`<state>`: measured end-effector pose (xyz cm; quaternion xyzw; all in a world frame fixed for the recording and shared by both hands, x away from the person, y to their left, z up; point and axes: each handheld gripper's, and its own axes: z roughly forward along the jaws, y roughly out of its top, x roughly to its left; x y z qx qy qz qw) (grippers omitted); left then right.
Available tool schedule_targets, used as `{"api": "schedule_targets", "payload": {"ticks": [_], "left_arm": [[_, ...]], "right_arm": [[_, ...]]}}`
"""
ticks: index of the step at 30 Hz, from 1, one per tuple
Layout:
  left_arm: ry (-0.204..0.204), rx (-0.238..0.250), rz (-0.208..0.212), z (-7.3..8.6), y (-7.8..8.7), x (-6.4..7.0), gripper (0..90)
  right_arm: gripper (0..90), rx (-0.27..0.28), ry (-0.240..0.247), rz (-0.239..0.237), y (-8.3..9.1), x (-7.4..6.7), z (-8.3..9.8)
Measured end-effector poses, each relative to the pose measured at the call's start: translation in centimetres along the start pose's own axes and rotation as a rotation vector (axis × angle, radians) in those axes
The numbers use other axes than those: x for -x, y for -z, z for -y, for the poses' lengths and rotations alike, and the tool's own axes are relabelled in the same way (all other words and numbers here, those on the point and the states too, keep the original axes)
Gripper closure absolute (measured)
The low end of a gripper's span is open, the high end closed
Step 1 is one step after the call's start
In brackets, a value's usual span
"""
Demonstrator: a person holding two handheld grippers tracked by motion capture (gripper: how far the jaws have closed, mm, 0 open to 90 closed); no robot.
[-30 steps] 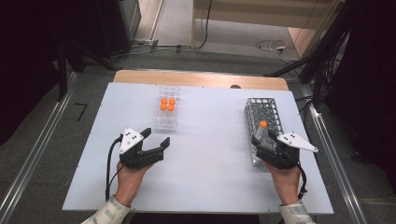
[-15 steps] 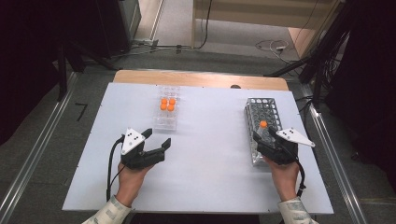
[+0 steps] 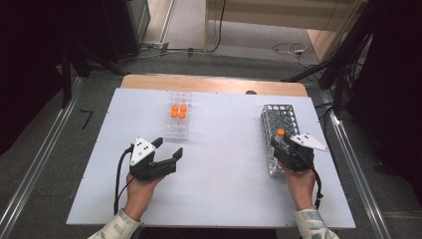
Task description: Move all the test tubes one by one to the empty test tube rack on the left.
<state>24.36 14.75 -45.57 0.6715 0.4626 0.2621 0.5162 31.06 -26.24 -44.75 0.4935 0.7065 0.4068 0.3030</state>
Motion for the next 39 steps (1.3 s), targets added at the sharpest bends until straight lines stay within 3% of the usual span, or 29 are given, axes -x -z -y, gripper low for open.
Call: {"api": "schedule_targets", "payload": {"ticks": [21,29,39], "left_arm": [[-0.002,-0.006,0.008,0.1,-0.1,0.3,22.6],[-0.007,-0.01,0.009,0.2,-0.2,0.3,22.5],[-0.005,-0.013,0.011,0.2,-0.3,0.3,21.0]], "right_arm": [[71.1,-0.062,0.012,0.059,-0.9,-0.5,-0.6],[71.3,-0.026,0.008,0.051,-0.2,-0.5,-1.0],[71.7,0.057,0.005,0.044,2.0,-0.4,-2.3]]}}
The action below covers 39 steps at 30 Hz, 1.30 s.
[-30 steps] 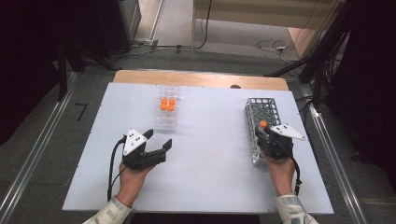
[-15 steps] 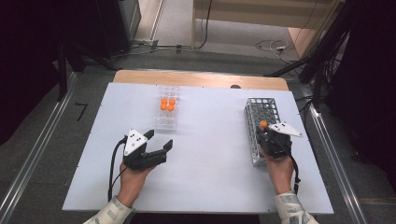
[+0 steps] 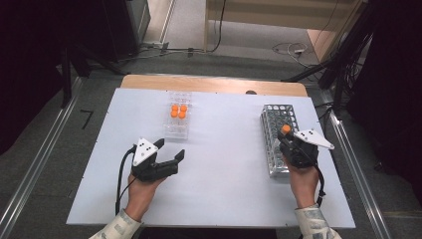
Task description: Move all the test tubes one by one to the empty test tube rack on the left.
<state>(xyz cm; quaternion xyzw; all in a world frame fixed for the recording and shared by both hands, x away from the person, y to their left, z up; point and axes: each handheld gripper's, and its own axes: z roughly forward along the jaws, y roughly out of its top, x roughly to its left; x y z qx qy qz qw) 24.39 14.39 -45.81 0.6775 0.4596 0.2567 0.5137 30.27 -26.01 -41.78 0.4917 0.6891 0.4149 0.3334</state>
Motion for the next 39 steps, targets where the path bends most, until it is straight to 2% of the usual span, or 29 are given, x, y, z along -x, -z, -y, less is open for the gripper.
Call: {"api": "schedule_targets", "payload": {"ticks": [7,11,16,24,33,39], "left_arm": [[-0.003,-0.002,-0.002,0.0,0.0,-0.1,20.4],[-0.002,-0.004,0.002,-0.1,0.0,0.0,20.1],[-0.004,0.0,0.01,-0.1,0.0,0.1,20.3],[-0.008,0.013,0.035,-0.5,0.3,0.8,21.4],[-0.022,0.022,0.069,-1.0,0.2,1.8,23.6],[-0.032,0.037,0.103,-1.5,0.2,2.8,25.2]], "right_arm": [[71.8,0.068,-0.008,-0.011,2.2,0.1,-1.1],[71.8,0.087,-0.009,-0.065,3.4,-0.4,-1.6],[71.8,0.082,0.028,-0.124,3.9,-2.1,-1.5],[71.8,0.039,0.07,-0.24,3.1,-5.1,-0.6],[71.8,0.011,0.113,-0.315,2.4,-8.0,0.1],[71.8,-0.023,0.158,-0.358,1.5,-10.1,0.9]]}}
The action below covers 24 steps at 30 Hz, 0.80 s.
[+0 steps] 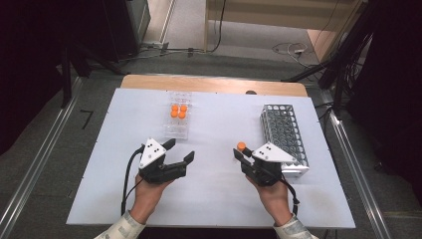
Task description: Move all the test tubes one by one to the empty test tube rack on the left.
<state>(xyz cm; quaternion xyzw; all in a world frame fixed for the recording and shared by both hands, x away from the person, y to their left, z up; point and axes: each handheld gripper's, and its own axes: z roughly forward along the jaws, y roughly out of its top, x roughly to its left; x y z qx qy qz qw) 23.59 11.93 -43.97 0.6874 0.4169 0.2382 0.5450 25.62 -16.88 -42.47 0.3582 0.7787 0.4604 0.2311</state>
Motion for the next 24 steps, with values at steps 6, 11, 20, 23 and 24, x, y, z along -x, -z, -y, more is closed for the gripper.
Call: {"api": "schedule_targets", "payload": {"ticks": [6,11,20,23,24], "left_arm": [[-0.014,0.038,0.053,-1.1,-0.2,1.2,30.9],[-0.036,0.037,0.119,-1.7,-0.6,2.5,36.4],[-0.123,0.034,0.148,-1.9,-1.7,4.7,47.2],[-0.128,0.029,0.152,-1.9,-2.0,4.9,50.4],[-0.129,0.025,0.155,-1.8,-2.1,4.9,51.3]], "right_arm": [[71.7,-0.016,0.027,-0.042,-1.0,-1.7,0.0],[71.8,-0.025,0.044,-0.071,-1.9,-2.9,-0.2],[71.8,-0.027,0.069,-0.111,-2.7,-4.6,-0.7],[71.8,-0.025,0.077,-0.118,-2.7,-4.9,-0.7],[71.8,-0.026,0.076,-0.119,-2.7,-4.9,-0.7]]}}
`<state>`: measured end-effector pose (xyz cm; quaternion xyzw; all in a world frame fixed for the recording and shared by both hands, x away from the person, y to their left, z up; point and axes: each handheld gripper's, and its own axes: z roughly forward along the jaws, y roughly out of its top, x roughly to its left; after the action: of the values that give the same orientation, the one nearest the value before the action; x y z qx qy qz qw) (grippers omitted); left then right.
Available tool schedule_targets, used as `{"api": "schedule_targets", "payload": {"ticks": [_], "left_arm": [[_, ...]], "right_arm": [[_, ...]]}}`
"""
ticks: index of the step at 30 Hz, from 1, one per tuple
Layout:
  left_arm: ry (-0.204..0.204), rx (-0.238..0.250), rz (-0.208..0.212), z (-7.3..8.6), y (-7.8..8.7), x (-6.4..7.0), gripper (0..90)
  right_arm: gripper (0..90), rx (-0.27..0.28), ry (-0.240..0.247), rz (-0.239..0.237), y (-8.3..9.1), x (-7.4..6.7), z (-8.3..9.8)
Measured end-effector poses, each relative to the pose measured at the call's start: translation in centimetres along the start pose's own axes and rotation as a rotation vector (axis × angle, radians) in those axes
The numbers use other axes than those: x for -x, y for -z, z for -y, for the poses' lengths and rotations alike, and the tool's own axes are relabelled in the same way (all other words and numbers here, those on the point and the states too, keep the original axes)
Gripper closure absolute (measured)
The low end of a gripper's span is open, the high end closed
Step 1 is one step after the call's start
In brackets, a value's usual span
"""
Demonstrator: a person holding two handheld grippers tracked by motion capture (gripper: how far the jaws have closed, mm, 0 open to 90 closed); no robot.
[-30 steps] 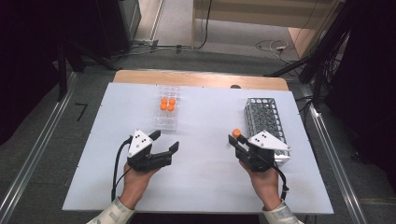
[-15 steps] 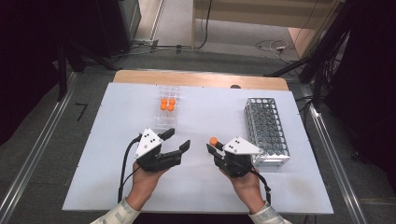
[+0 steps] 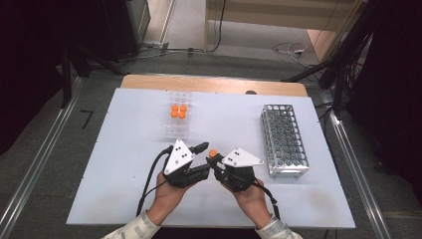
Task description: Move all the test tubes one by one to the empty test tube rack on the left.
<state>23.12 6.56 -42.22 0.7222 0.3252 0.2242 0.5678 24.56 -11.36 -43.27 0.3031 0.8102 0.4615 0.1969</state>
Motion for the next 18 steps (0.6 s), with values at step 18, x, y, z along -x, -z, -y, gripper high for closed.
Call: {"api": "schedule_targets", "payload": {"ticks": [18], "left_arm": [[-0.023,-0.018,-0.004,0.36,-0.18,0.15,69.9]], "right_arm": [[70.5,0.001,-0.002,-0.01,0.06,-0.13,0.05]]}}
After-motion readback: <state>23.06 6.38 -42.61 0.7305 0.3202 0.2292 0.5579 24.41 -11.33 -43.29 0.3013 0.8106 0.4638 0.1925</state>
